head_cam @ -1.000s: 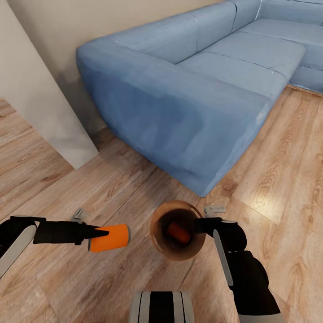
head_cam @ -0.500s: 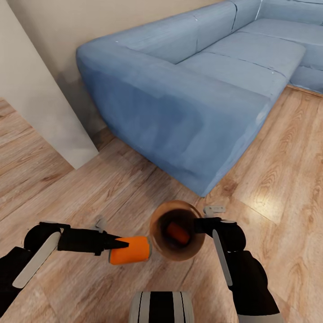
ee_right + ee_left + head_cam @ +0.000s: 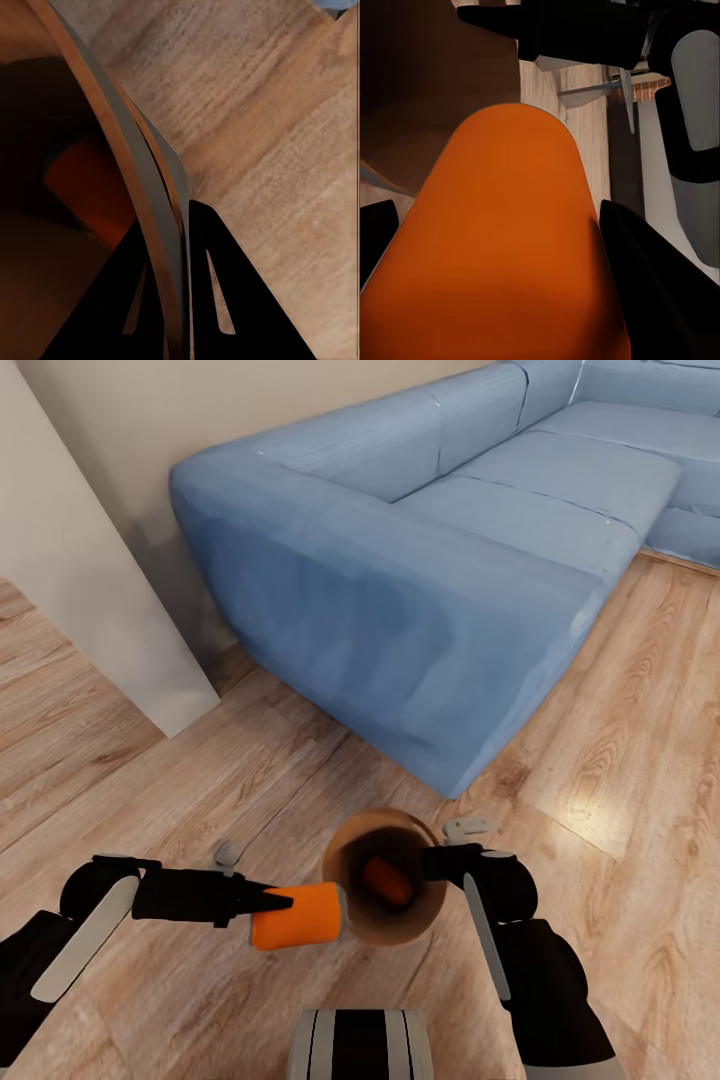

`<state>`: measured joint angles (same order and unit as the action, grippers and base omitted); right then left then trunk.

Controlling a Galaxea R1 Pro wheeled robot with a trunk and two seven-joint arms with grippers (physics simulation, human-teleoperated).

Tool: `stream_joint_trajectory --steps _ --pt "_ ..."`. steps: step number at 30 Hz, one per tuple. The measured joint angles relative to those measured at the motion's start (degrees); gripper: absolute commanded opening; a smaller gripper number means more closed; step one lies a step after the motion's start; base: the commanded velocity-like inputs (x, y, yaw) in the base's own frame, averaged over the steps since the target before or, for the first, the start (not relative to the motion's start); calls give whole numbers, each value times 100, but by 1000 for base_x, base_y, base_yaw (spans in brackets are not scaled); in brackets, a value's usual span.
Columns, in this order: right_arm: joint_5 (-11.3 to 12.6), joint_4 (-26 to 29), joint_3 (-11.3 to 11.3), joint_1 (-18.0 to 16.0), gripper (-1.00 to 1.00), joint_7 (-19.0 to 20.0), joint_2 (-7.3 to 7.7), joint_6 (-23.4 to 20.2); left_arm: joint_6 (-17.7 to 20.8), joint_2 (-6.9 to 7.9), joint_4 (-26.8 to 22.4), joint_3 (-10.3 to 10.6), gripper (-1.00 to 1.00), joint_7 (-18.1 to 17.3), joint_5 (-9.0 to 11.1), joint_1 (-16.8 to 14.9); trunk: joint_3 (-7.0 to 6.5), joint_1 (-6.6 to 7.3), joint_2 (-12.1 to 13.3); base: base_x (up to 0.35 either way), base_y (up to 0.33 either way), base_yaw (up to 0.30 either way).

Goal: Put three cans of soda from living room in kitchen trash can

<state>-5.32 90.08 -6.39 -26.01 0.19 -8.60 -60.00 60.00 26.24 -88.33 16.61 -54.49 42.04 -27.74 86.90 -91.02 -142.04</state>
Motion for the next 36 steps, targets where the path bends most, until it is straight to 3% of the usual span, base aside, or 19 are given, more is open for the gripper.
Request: stream_joint_trajectory --steps 4,10,15,20,23,26,31,36 --pt "-81 0 -8 0 -100 -4 6 0 0 -67 -1 0 -100 0 31 -1 0 0 0 0 0 0" --pt "-26 0 -7 0 -100 -1 8 0 0 -391 0 -8 -100 34 24 0 0 0 0 0 0 0" --pt "-49 0 -3 0 -100 -3 16 0 -3 -792 0 -31 -100 174 -72 -2 0 0 0 0 0 0" --pt "-33 0 -2 0 -100 -2 17 0 -3 -863 0 -60 -100 718 -12 -3 0 0 0 0 0 0" --pt "-50 0 -2 0 -100 -3 17 0 -2 -862 0 -152 -100 783 0 -3 0 0 0 0 0 0" --pt "-37 0 -5 0 -100 -2 18 0 -4 -860 0 -390 -100 808 -1 -3 0 0 0 0 0 0" --pt "-38 0 -10 0 -100 -2 18 0 -3 -911 0 -494 -100 922 -6 -3 0 0 0 0 0 0" --pt "-35 0 -9 0 -100 -2 24 0 0 -1416 6 -497 -100 1636 -3 -3 0 0 0 0 0 0"
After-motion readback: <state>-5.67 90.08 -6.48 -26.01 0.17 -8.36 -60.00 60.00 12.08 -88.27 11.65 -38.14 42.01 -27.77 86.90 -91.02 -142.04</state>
